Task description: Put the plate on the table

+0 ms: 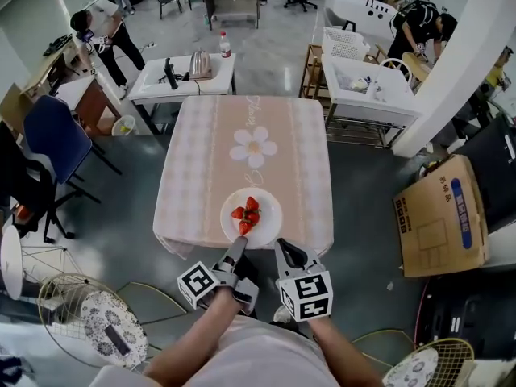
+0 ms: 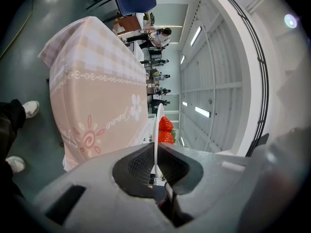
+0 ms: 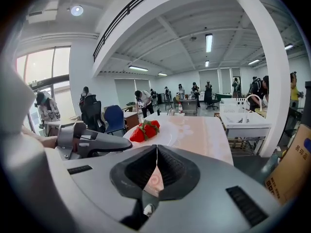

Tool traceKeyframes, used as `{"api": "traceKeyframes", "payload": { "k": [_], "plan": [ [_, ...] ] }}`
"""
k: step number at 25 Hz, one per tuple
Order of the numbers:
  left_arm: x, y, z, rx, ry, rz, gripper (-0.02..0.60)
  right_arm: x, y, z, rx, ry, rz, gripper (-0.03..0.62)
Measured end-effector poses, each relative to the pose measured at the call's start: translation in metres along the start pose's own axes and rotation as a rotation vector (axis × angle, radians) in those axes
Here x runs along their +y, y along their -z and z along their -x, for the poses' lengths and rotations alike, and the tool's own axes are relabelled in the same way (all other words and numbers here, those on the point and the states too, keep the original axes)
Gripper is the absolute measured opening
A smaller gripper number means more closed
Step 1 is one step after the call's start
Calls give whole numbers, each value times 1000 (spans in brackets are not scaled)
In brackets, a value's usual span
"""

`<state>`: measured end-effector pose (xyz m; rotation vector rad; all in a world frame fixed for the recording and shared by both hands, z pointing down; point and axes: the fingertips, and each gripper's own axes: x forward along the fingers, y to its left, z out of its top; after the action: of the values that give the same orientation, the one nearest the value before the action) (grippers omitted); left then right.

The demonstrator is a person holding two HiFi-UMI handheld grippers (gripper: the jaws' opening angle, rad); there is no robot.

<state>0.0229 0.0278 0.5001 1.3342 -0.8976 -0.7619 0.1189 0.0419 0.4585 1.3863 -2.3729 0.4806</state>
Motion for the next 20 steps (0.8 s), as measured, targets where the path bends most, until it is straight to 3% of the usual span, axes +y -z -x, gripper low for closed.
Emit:
{"api": "traceKeyframes", "payload": {
  "k": [8,20],
  "plan": [
    [12,-62,-37,9,-5,14,15,9,-28,-70,23,-6,24,5],
    [23,-112,-85,63,-26,-3,15,7,-51,-142,59,8,39,5]
  ]
}}
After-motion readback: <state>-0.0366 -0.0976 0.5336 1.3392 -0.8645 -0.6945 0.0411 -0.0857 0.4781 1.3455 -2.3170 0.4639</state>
